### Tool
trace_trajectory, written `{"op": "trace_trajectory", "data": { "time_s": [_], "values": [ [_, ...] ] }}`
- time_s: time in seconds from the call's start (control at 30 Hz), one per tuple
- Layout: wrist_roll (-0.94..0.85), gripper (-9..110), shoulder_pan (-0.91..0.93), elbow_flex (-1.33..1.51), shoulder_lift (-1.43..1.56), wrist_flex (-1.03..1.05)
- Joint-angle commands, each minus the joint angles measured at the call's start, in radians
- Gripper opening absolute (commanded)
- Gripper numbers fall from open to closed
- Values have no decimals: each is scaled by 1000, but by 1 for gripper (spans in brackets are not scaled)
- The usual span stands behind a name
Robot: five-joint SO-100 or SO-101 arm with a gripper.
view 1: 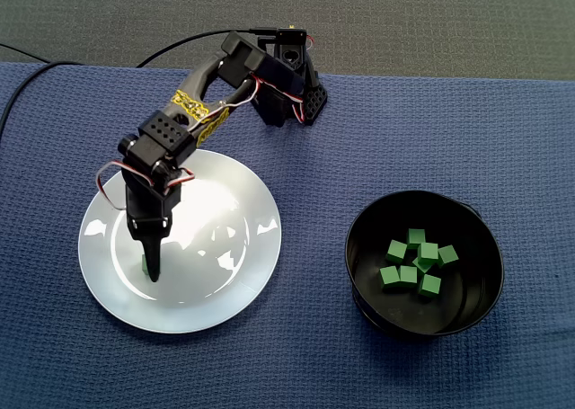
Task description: Pick up the items on the white plate and put them in the black container.
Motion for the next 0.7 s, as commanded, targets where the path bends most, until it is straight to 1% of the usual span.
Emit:
{"op": "trace_trajectory", "data": {
  "time_s": [0.0,0.37,0.47,0.67],
  "values": [
    [-11,36,-6,-60,-5,9],
    [-29,34,32,-160,-123,9],
    [-31,31,31,-173,-147,9],
    [-23,19,21,-186,-172,9]
  ]
}}
